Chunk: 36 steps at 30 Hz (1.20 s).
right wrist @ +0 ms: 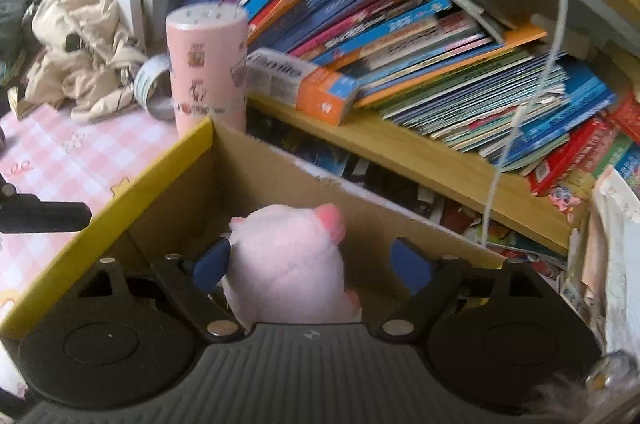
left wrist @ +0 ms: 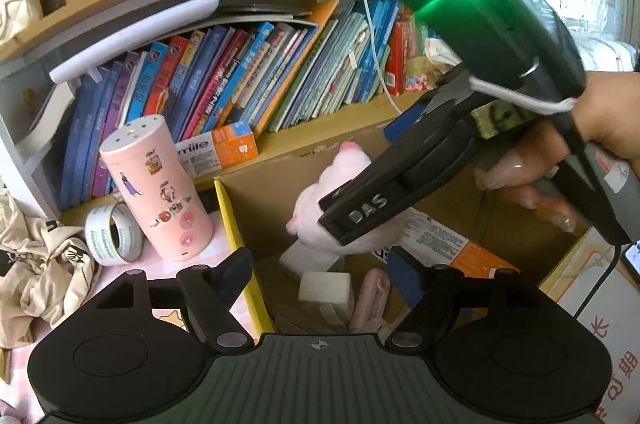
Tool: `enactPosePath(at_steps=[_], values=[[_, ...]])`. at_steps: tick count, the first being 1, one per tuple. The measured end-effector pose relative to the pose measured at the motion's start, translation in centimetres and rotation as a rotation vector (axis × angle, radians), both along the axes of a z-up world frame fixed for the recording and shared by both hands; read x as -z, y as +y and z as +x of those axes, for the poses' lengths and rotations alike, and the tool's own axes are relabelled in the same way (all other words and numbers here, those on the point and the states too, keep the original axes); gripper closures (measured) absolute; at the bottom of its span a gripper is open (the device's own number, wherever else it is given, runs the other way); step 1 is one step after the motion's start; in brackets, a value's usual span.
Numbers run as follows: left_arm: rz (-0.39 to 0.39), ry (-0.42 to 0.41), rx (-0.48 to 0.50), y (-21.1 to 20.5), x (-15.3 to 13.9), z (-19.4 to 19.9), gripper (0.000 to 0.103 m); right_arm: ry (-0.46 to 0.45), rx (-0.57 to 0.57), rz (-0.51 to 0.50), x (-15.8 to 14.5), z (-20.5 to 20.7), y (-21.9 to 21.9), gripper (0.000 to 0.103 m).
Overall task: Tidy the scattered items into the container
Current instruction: 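Open both grippers inside the box to drop the comb and plush, then withdraw both tools from the yellow box back over the desk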
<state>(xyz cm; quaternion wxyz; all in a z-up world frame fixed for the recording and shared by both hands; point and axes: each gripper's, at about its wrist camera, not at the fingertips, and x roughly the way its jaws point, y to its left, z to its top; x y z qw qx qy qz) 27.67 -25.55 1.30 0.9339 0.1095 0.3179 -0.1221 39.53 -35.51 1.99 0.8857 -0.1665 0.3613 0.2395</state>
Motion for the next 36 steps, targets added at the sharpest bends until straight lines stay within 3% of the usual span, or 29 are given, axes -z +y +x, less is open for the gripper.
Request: enactPosePath(at_steps=[11,36], values=[[-0.039,-0.039,-0.009,0.6,-1.8,-2.9,0.025,-0.051,0.037,0.065,-2.7,-4.9,-2.4,0.014],[-0.112,-0.028,-0.048,0.6,-1.7,-10.6,0.025,-0.167,0.194,0.095,-3.1,-17.8,-8.1,0.012]])
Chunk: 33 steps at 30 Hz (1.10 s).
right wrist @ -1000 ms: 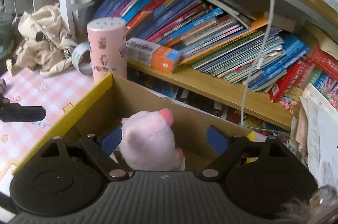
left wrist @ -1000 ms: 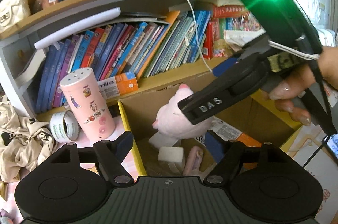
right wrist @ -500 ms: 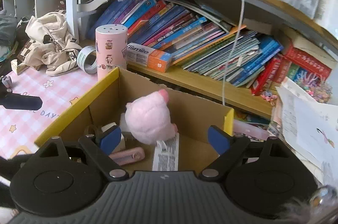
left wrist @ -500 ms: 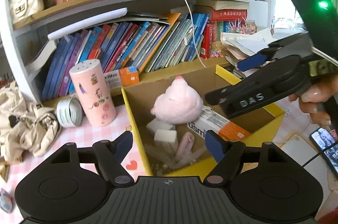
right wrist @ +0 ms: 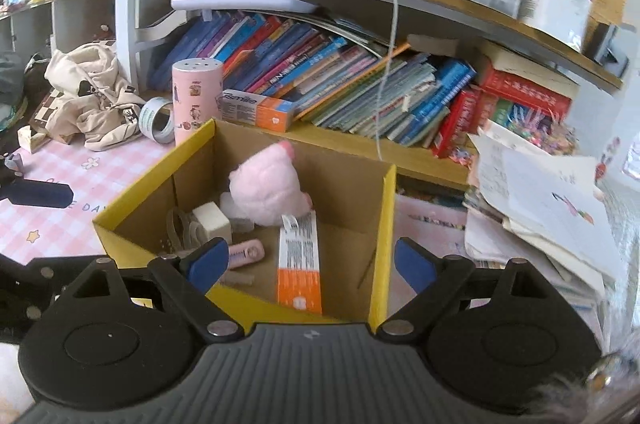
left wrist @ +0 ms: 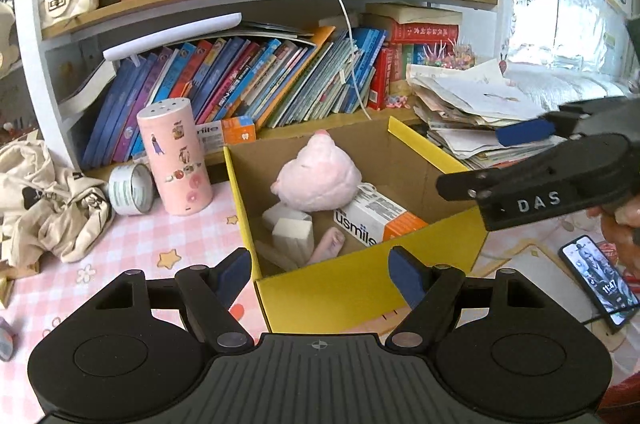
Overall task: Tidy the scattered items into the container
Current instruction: 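Withdraw both tools from the yellow box back over the desk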
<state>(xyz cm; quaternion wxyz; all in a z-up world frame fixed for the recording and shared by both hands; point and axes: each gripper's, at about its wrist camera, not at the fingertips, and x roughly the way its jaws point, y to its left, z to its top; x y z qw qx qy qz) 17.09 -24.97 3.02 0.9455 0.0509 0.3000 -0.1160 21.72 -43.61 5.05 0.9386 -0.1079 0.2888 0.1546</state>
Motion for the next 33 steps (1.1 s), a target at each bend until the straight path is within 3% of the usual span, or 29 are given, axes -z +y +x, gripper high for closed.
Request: enactPosePath(at_steps=[18,33], values=[[0.005,0.105,-0.003,-0.3,2.7,-2.2,0.025,0.146,0.030,-0.028,5.2,-5.0,0.2,0.011],[0.006,0.159,0.072,1.0,4.1,-2.8,0.025,0.200,0.073,-0.050,6.4,-6.5,2.7,0.008]])
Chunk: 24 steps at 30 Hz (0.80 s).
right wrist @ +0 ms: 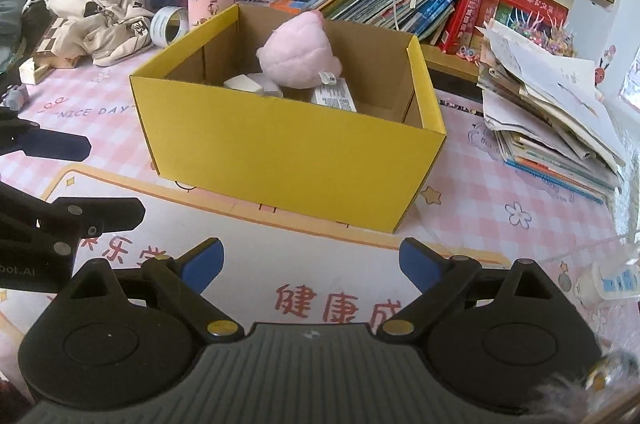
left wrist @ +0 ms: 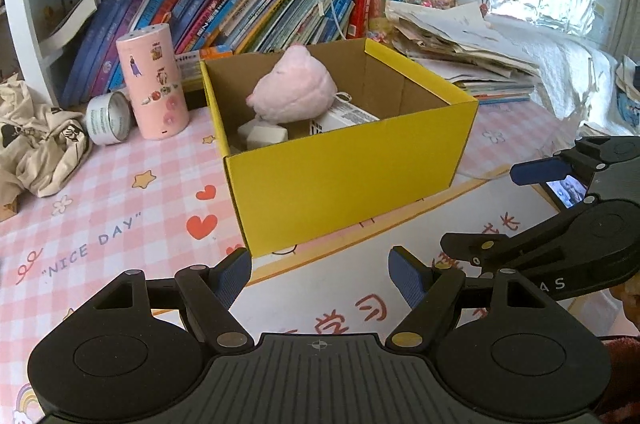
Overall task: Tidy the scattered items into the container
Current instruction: 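Withdraw both tools from the yellow box back over the desk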
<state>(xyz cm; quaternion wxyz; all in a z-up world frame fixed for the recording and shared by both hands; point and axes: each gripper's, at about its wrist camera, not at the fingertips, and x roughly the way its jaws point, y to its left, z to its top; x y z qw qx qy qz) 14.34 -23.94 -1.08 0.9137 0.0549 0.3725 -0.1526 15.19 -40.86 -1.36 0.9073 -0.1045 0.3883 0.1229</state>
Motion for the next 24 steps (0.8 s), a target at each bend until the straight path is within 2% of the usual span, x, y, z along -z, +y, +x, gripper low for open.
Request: enactPosePath(at_steps=[10,15,24], values=[[-0.015,0.036,0.063,4.5,0.3,-0.7,0.025,0.014,0.061,-0.013,-0.2,-1.3,4.8,0.008],[-0.009,0.038,0.089,7.2,0.2,-1.0,0.020,0.025,0.078,-0.020,-0.1,-1.8,7.8,0.007],[-0.010,0.050,0.090,12.3,0.4,-1.4,0.020,0.033,0.078,-0.036,0.2,-2.6,13.3,0.005]])
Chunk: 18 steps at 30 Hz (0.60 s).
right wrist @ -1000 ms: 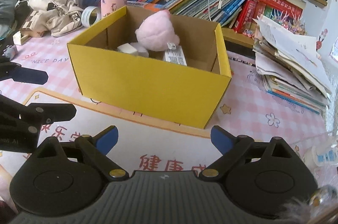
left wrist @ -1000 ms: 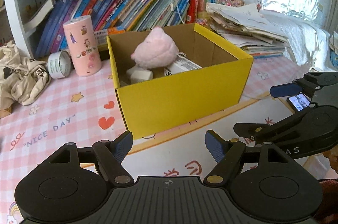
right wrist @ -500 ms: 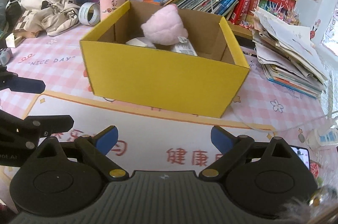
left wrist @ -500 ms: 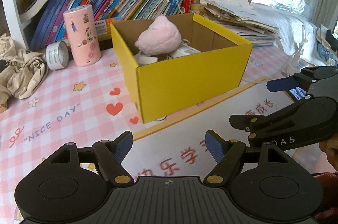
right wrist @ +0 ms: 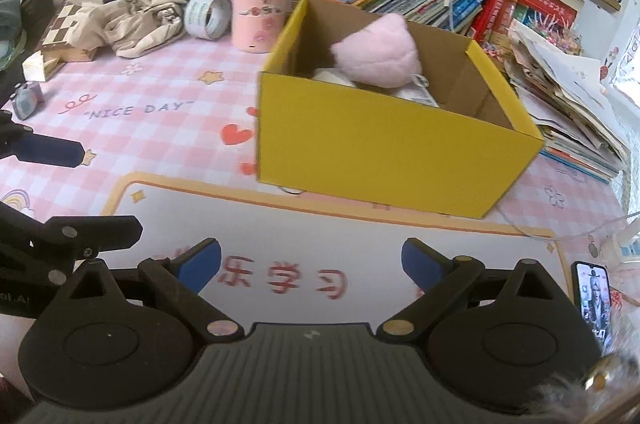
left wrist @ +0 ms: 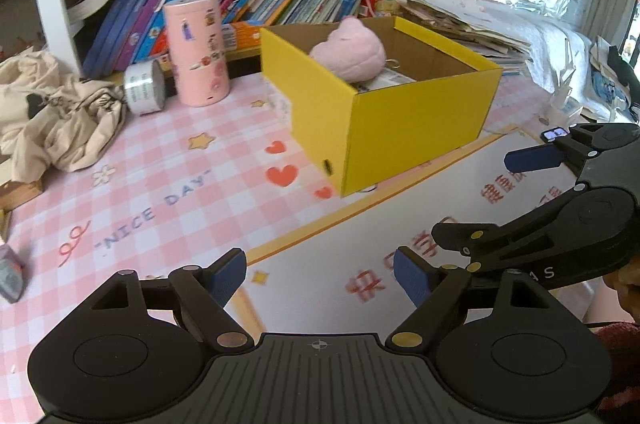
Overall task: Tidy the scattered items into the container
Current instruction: 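Withdraw both tools from the yellow box back over the desk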
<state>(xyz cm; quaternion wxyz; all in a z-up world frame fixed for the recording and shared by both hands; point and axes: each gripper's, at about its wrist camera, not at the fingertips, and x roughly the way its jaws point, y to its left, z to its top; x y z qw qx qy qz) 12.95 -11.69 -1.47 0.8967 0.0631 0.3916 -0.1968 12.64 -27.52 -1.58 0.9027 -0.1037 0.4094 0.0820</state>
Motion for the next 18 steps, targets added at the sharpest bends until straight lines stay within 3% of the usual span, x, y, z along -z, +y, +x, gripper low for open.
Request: enactPosePath(at_steps=[18], values=[[0.011,-0.028,-0.061,8.9,-0.4,-2.2,0.019,-0.018,-0.059,0.012,-0.1,-1.1,9.5,0.005]])
